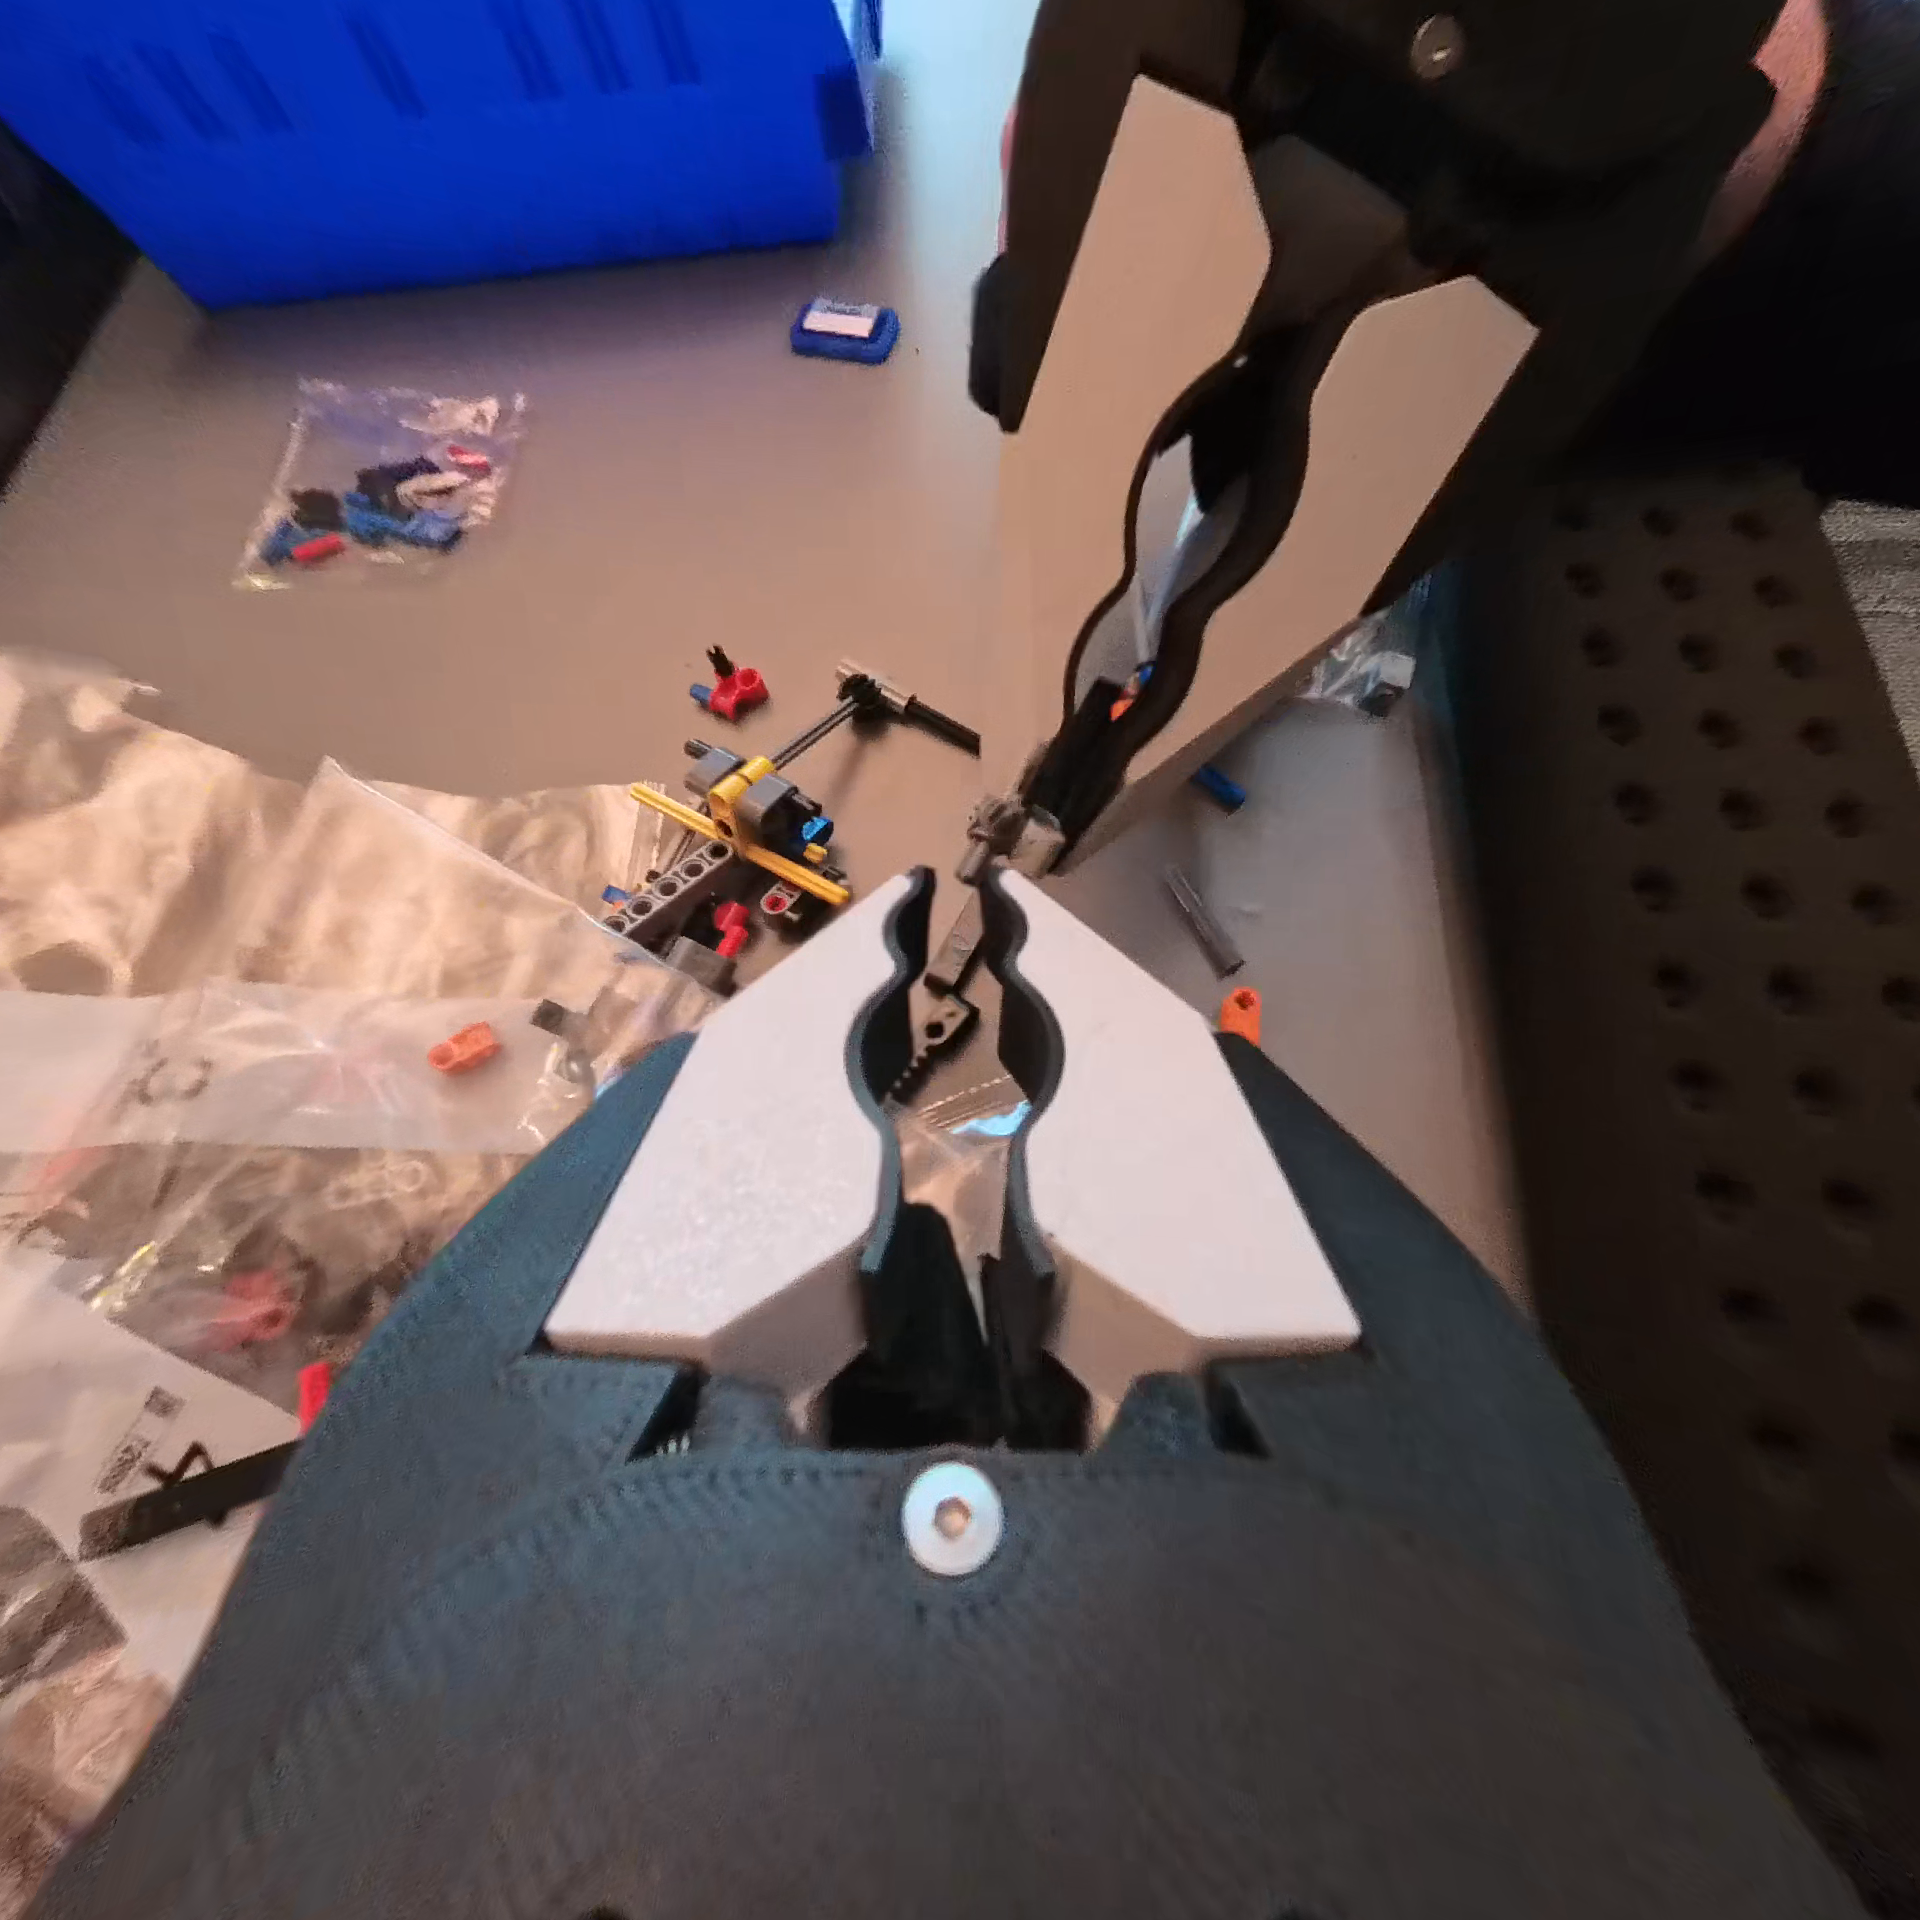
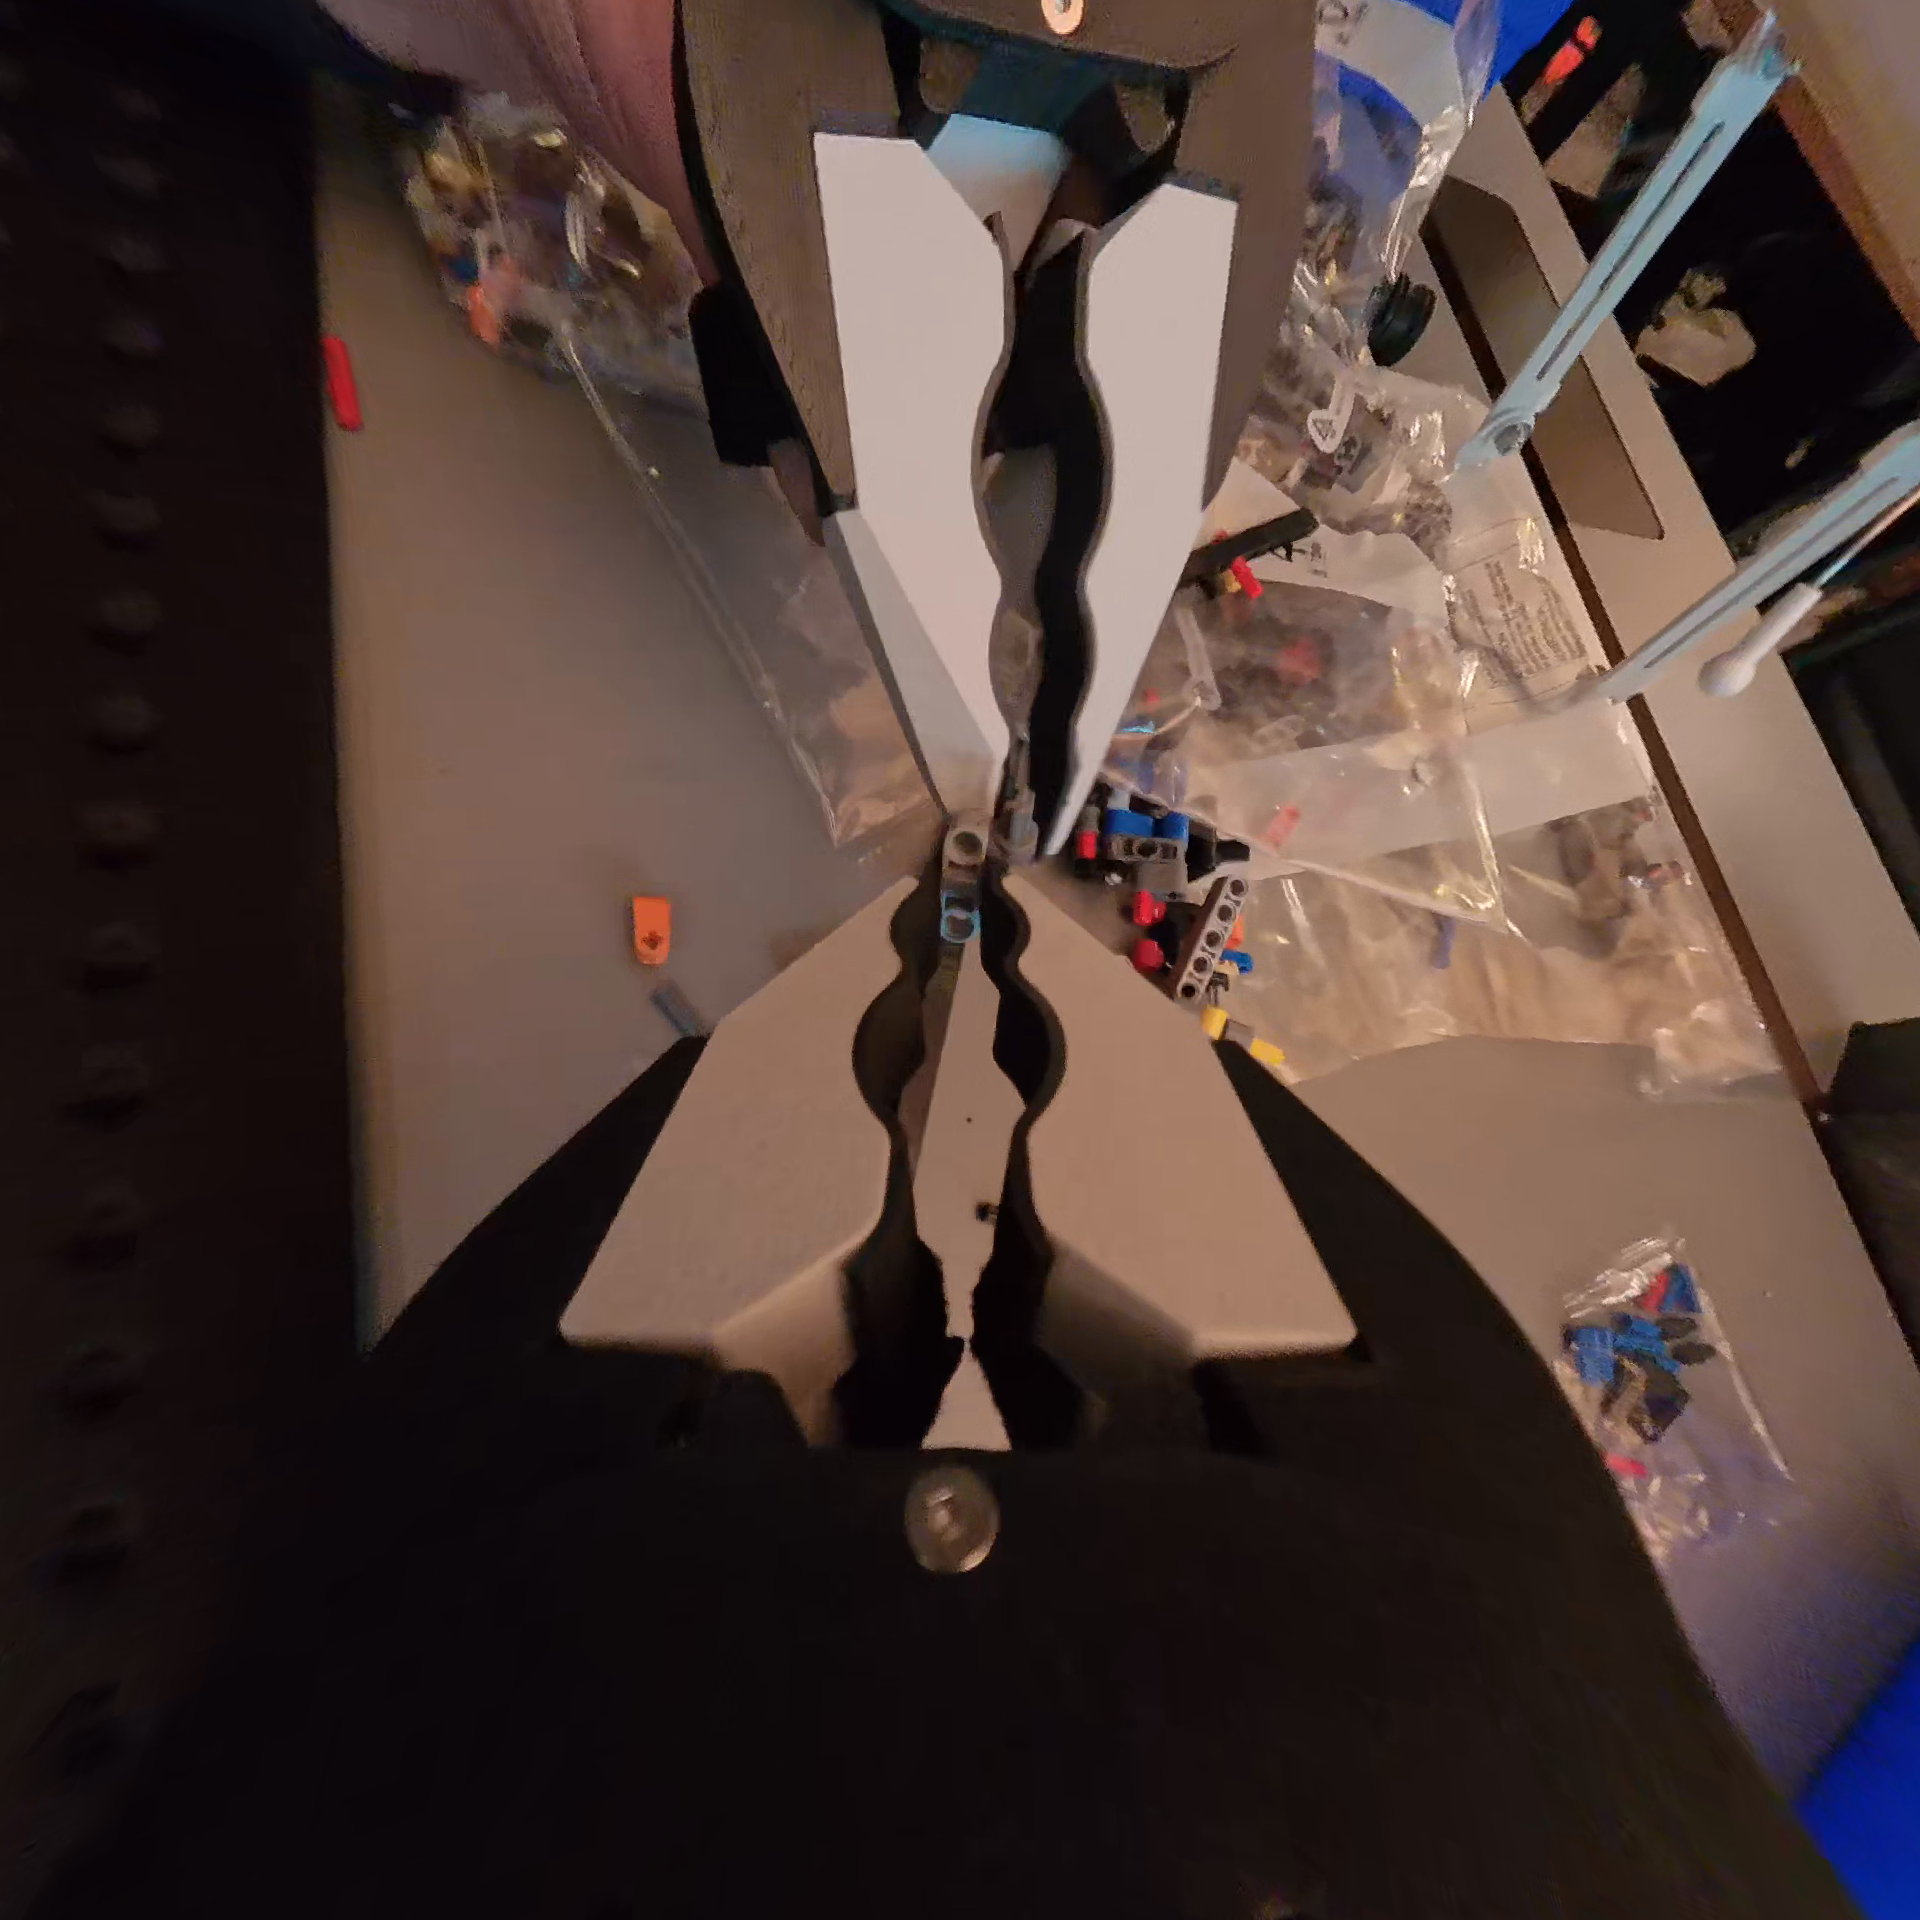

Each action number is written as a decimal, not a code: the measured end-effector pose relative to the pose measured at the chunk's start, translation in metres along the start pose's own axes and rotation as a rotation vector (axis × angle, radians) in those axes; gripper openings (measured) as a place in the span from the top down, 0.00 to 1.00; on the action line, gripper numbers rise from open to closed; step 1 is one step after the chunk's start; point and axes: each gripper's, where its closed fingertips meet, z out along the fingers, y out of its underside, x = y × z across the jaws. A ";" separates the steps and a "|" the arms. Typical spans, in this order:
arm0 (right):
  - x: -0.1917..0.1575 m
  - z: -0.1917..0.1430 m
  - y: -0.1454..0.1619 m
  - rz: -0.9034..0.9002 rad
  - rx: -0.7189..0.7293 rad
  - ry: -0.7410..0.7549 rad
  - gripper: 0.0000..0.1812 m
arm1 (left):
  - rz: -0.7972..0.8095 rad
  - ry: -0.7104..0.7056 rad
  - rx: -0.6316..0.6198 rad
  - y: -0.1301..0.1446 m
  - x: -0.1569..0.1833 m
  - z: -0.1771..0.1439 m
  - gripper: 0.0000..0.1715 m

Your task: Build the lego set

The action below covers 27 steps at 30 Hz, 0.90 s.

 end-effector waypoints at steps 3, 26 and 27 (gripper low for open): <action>0.002 -0.002 -0.001 -0.004 0.012 0.009 0.98 | 0.000 0.011 0.042 -0.008 0.001 -0.009 0.94; -0.006 0.004 -0.002 -0.001 -0.029 -0.012 0.97 | 0.052 -0.042 0.057 -0.012 0.002 -0.002 0.99; -0.006 0.005 0.000 -0.007 -0.044 -0.008 0.97 | 0.051 -0.060 0.046 -0.010 0.000 0.000 0.99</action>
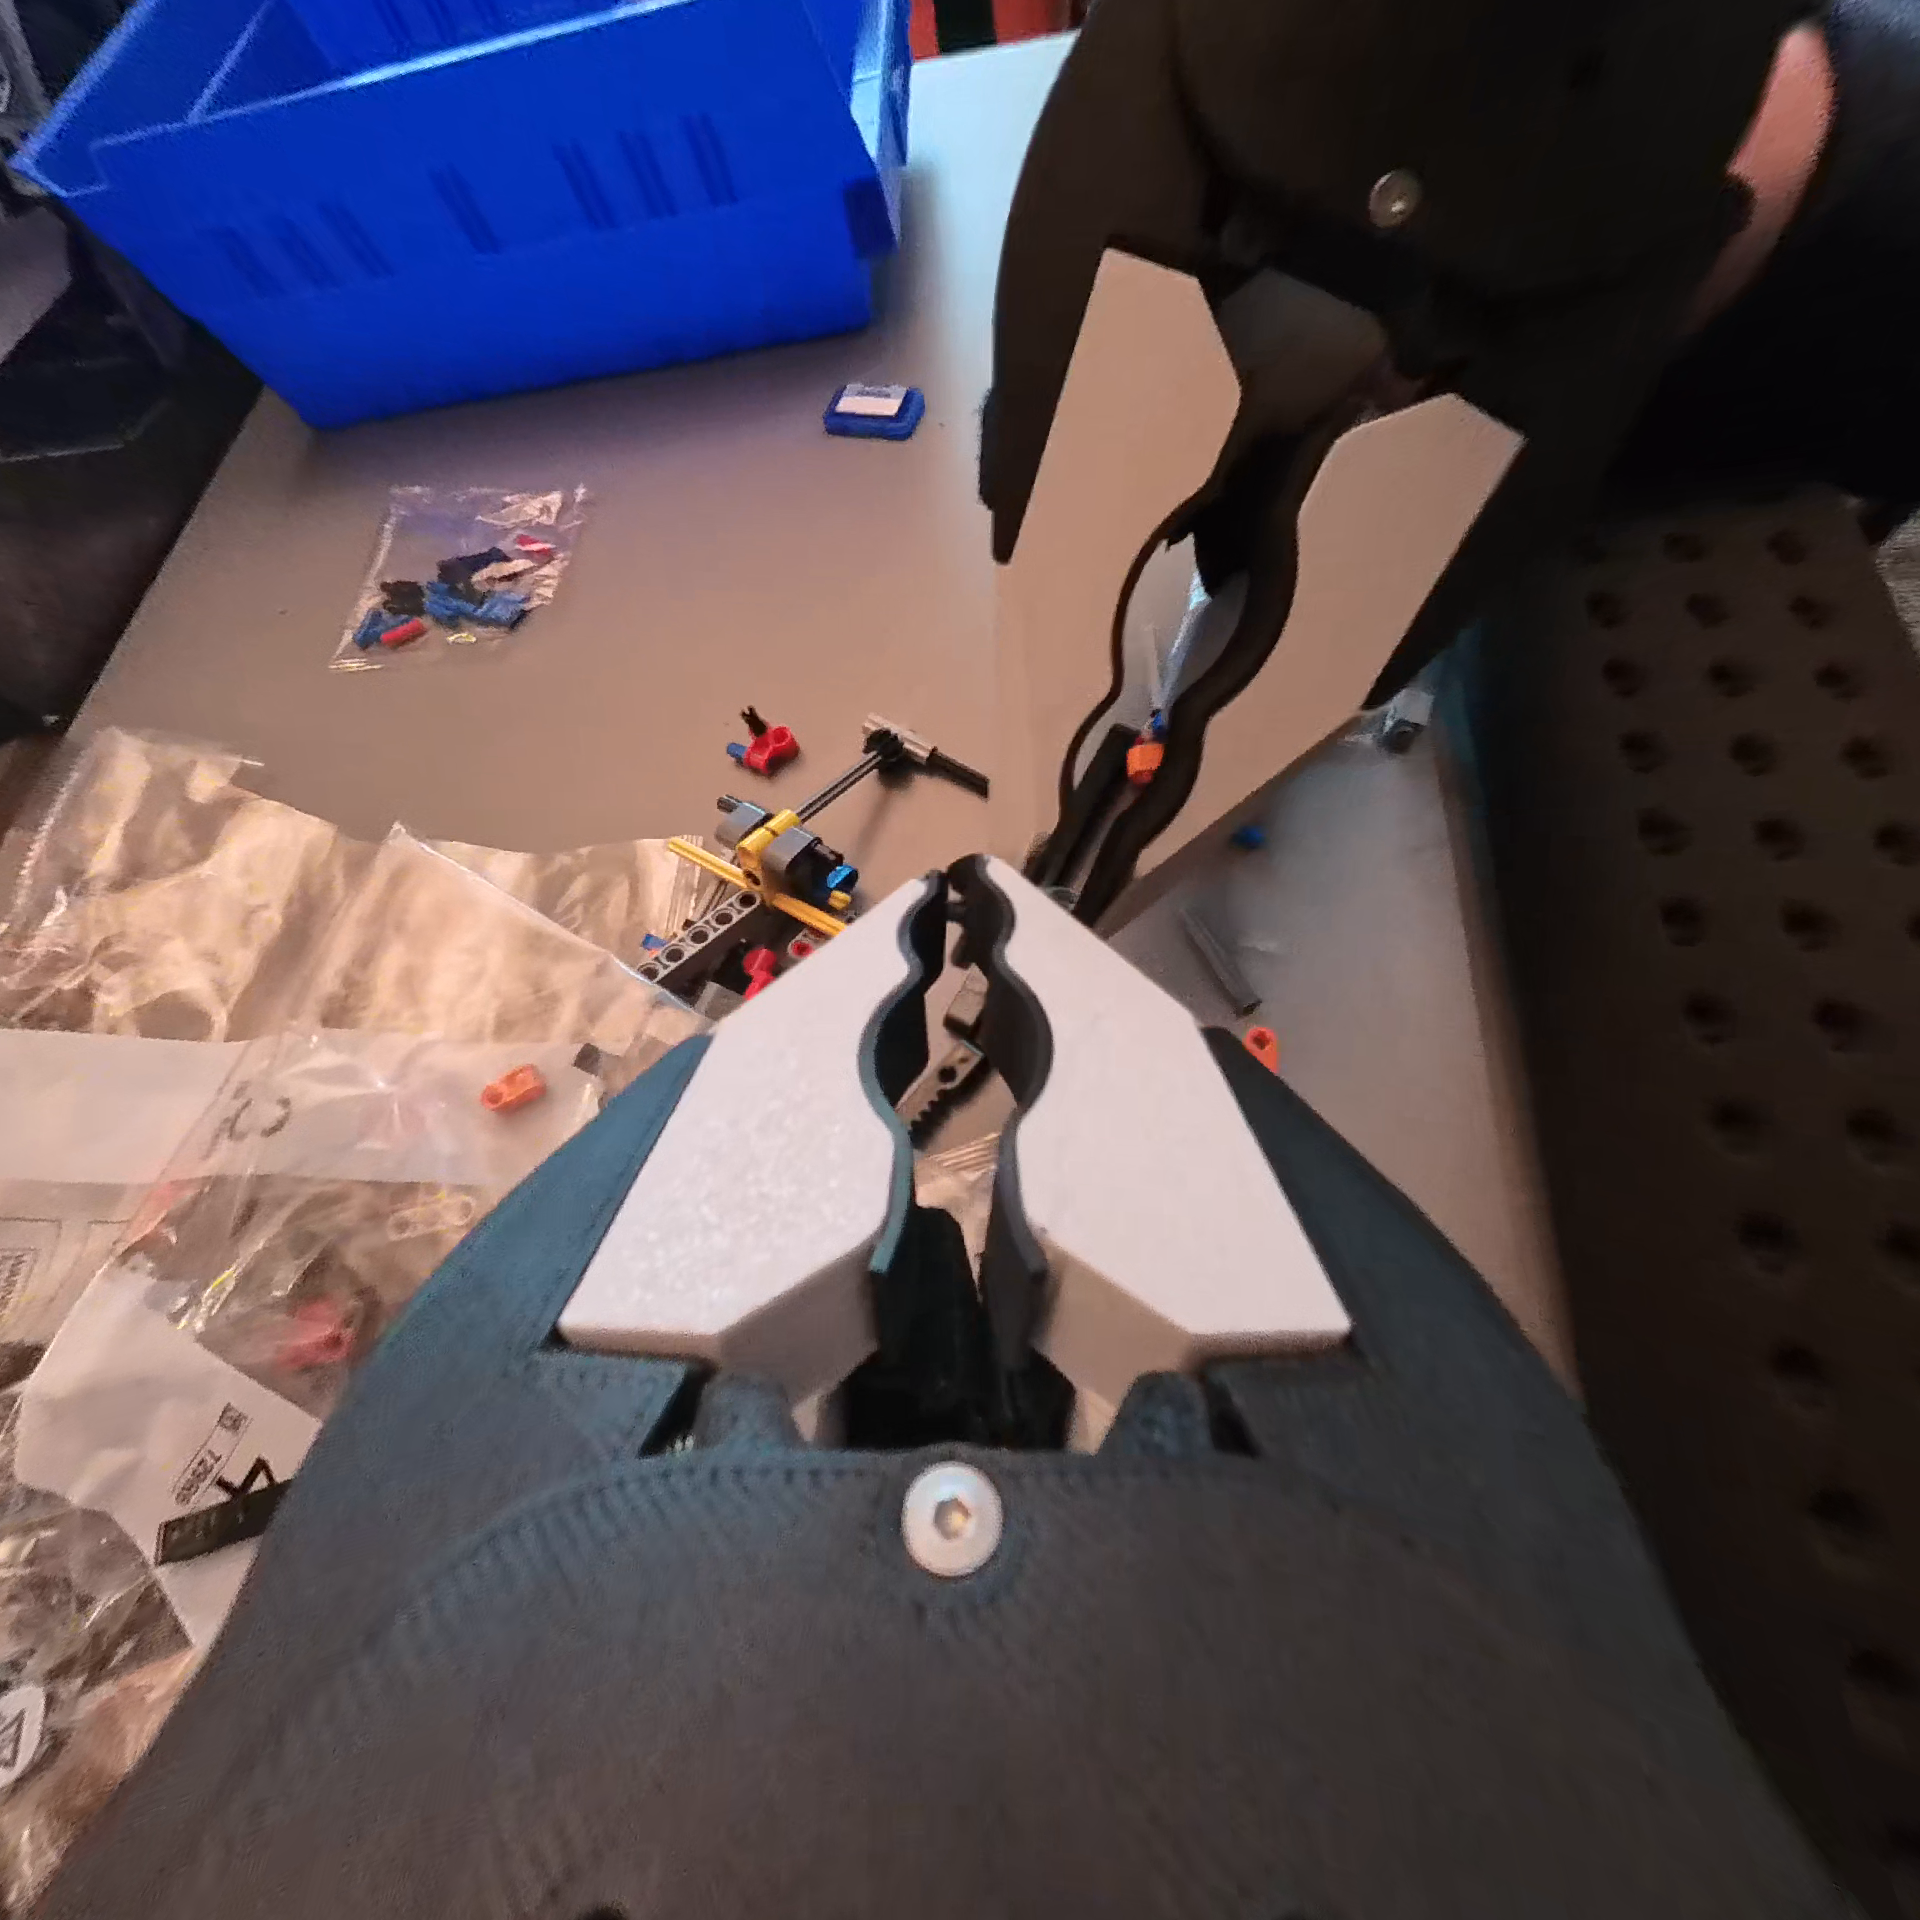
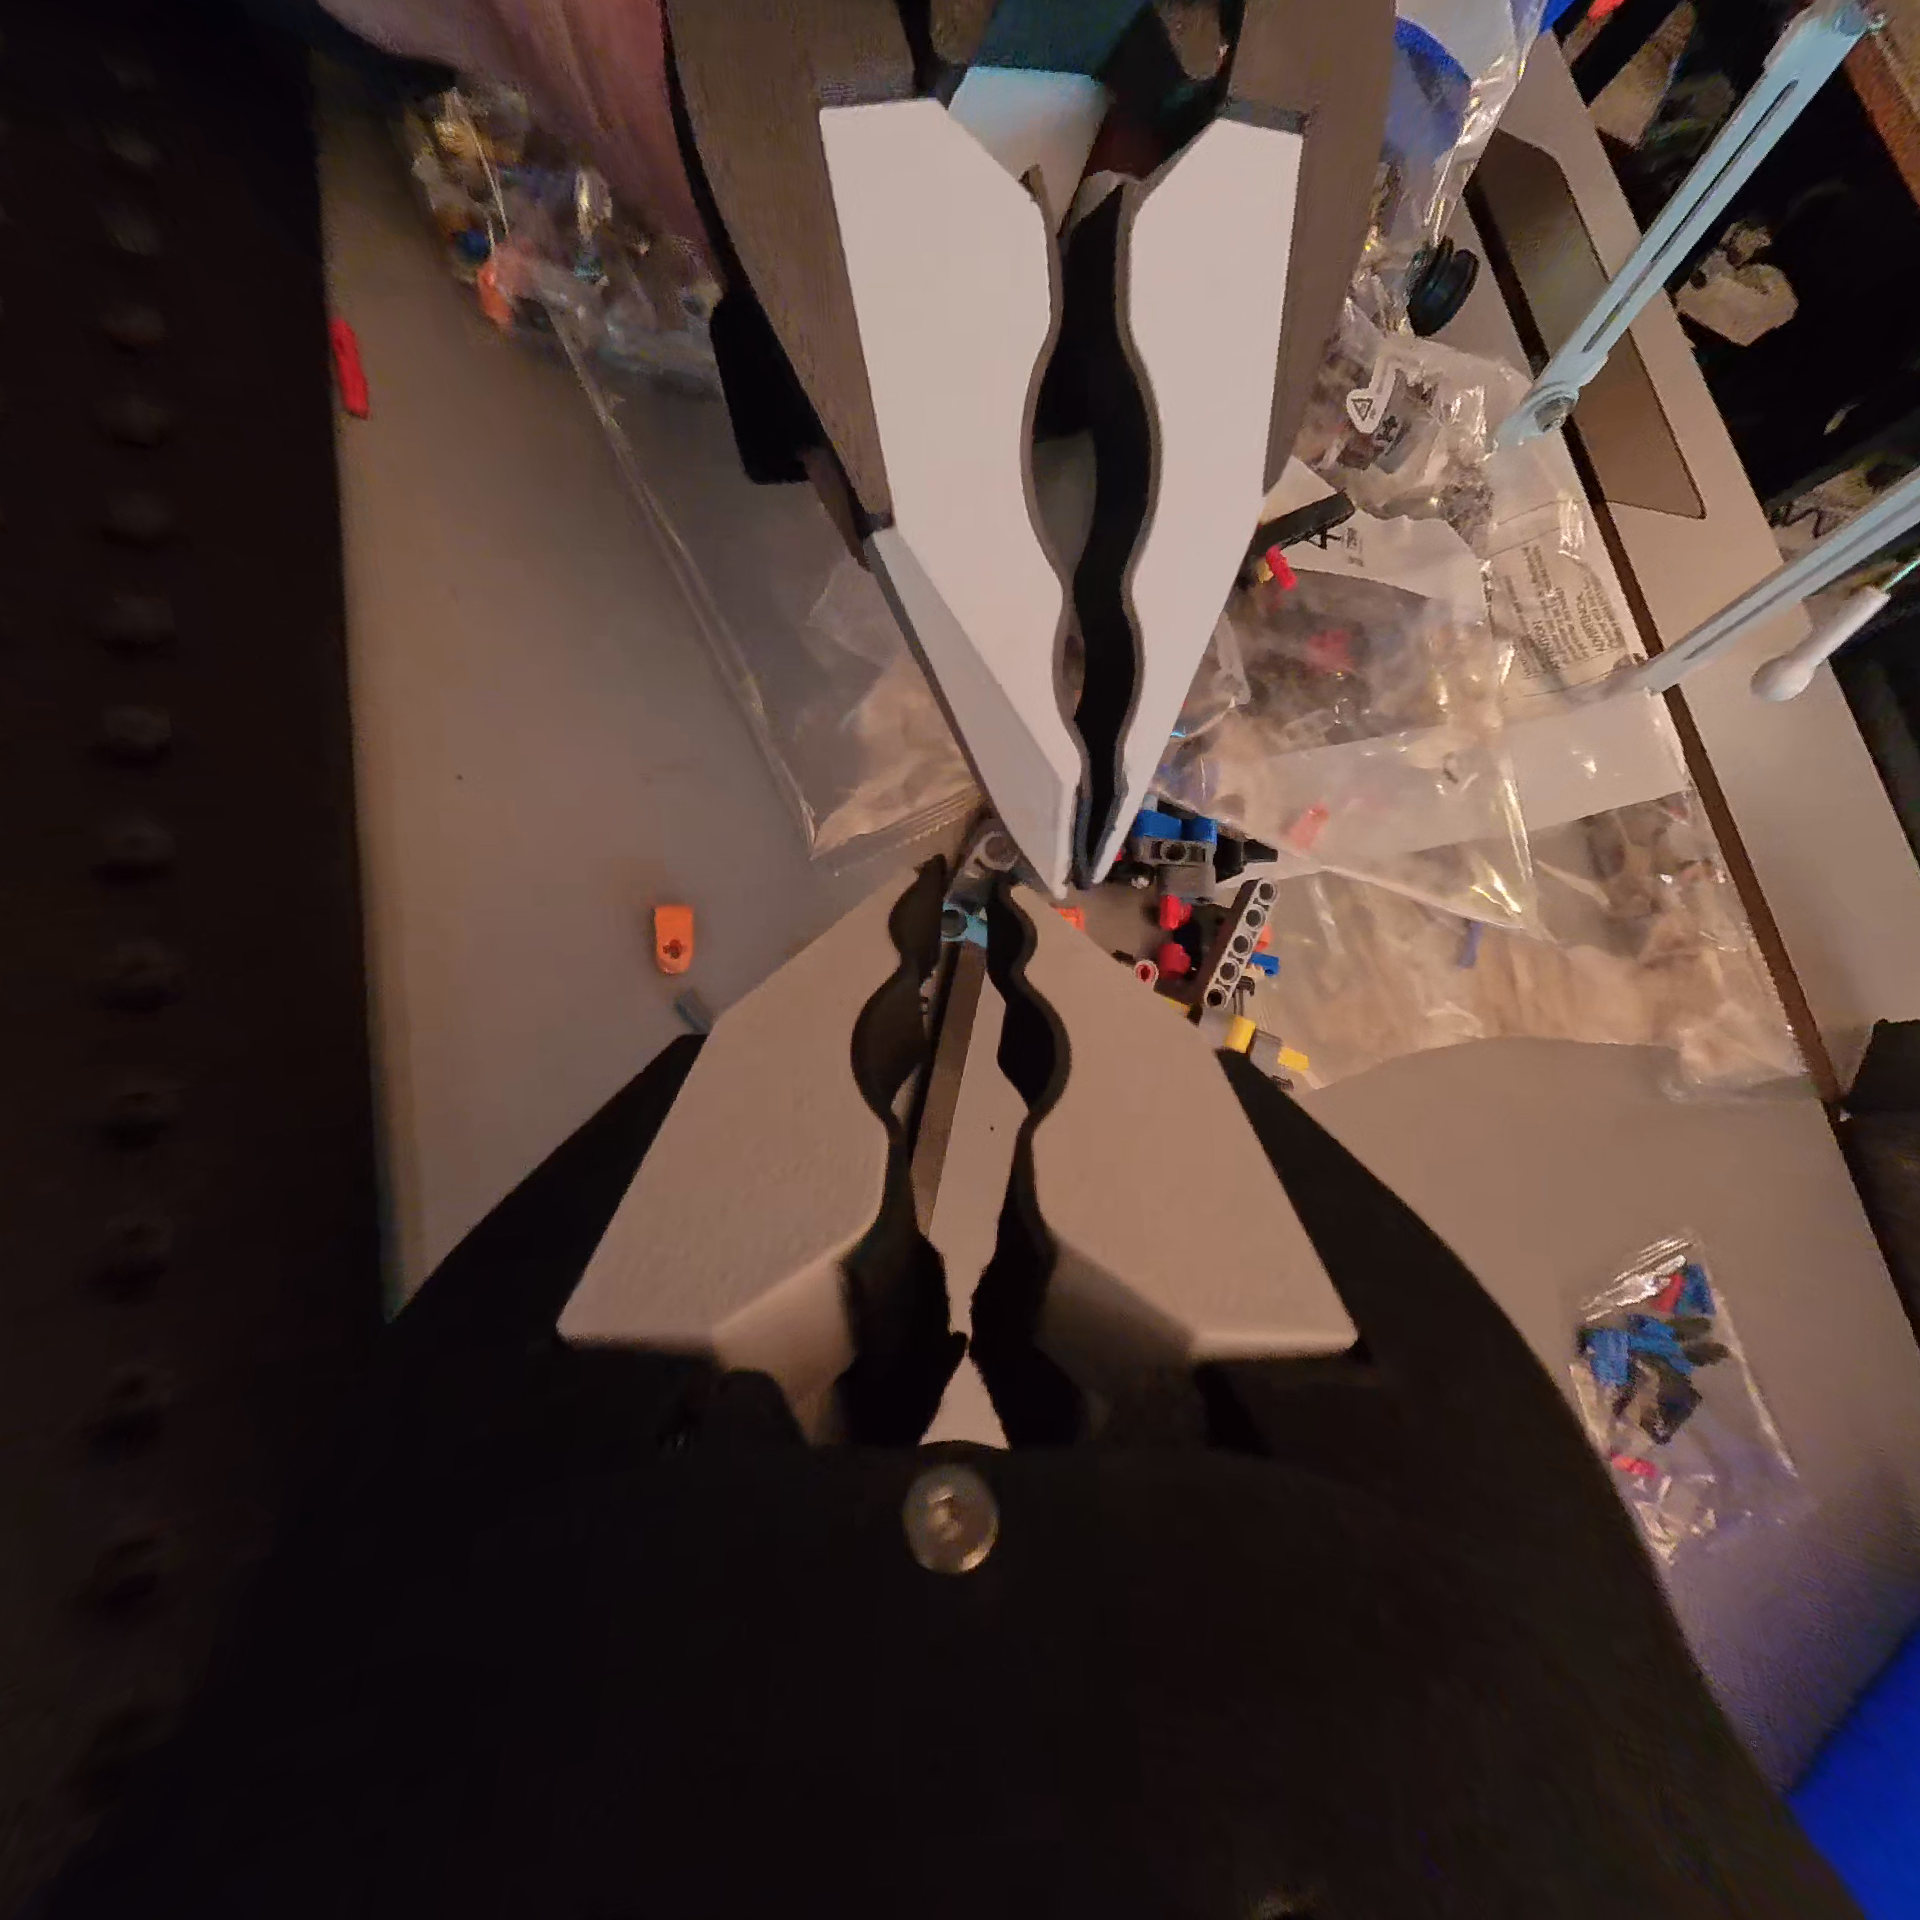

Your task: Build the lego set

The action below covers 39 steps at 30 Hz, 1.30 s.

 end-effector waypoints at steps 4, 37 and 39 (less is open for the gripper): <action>-0.027 0.007 -0.022 -0.088 0.053 -0.070 0.97 | -0.096 -0.105 -0.020 0.011 -0.034 -0.003 1.00; -0.022 0.004 -0.012 -0.027 0.074 -0.125 0.97 | 0.068 0.047 0.002 -0.001 0.008 0.006 1.00; -0.013 -0.011 -0.019 0.024 0.166 -0.111 0.98 | 0.000 0.052 0.071 -0.010 0.002 -0.005 1.00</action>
